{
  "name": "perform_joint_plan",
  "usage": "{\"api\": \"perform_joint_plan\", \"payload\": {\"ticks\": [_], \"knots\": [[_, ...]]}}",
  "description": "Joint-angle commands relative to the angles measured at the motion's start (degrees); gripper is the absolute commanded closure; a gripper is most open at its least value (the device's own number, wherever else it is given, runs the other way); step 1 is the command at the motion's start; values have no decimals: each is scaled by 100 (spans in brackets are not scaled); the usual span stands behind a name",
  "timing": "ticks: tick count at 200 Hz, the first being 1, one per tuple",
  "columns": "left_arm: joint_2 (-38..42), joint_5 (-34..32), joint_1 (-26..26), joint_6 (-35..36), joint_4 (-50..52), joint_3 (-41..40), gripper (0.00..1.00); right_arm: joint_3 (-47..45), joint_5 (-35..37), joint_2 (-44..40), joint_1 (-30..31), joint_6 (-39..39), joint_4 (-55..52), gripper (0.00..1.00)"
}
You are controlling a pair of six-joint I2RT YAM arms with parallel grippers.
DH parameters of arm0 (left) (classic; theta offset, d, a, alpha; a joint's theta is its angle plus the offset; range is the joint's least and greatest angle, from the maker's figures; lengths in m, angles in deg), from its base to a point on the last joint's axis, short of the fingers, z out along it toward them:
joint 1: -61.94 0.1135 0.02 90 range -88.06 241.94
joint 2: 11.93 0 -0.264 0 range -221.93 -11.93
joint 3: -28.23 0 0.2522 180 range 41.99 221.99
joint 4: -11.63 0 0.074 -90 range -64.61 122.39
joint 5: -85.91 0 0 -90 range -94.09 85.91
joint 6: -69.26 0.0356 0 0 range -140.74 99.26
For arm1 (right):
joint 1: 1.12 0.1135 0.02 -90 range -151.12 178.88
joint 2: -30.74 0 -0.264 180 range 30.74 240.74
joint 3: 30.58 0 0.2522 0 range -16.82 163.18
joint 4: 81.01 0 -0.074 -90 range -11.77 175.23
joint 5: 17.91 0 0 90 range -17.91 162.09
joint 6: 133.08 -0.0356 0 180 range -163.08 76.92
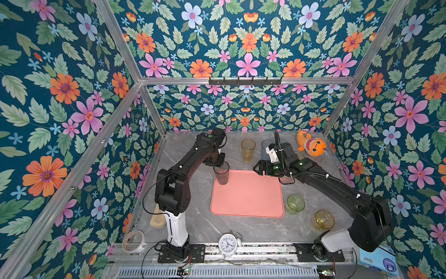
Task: Place the glasses into the tray
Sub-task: Place the glass on the tray, then pick up the glass from the top-center of the table.
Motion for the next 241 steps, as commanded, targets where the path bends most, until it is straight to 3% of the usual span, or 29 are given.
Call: {"api": "perform_joint_plan", "payload": {"ticks": [1,94,126,200,241], "knots": [[53,19,2,59,25,138,59,70,6,76,7,-10,-74,9],[324,-126,5,-20,236,902,55,228,182,122,3,-156,-182,9],[597,-221,22,-108,-11,899,54,218,321,79,0,-306,-97,13],[1968,-332,108,-751,-1669,-914,52,895,391,439,-134,-25,-67,13],[2381,-529,216,-864,-1843,-1469,52,1540,388,894,-261,117,-170,16]]}}
